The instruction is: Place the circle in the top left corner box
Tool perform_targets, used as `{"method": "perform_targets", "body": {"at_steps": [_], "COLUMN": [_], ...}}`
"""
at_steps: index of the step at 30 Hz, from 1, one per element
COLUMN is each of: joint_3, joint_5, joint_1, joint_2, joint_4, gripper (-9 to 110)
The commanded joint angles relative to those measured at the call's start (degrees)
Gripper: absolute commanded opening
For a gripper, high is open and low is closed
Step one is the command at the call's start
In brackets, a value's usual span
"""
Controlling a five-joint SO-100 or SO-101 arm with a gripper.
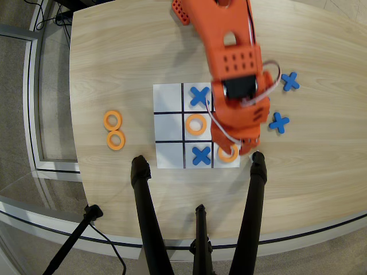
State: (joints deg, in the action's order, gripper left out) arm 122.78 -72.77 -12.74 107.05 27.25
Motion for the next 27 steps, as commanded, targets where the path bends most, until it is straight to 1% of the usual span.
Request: {"method": "perform_targets", "body": {"at_steps": [1,3,6,9,12,14,17,22,24,27], "joint_3": [11.6,20.5,37.9,51.0,57.5,60.6,60.6,60.7,60.7,60.7], "joint_5": [-2.4,-5.7,-11.5,-15.5,-17.8,-18.0,-18.1,-18.4,-17.8,-18.0], "joint_1": [0.0,0.0,0.9,3.0,5.6,7.4,10.1,15.7,22.4,40.3], "joint_2": [26.6,40.8,60.7,73.2,81.4,84.9,85.3,85.3,85.3,85.6], "joint_4": [9.6,17.4,20.5,21.5,27.2,30.2,37.1,47.7,47.6,47.5], "gripper": [6,6,6,6,6,4,0,0,0,0]}}
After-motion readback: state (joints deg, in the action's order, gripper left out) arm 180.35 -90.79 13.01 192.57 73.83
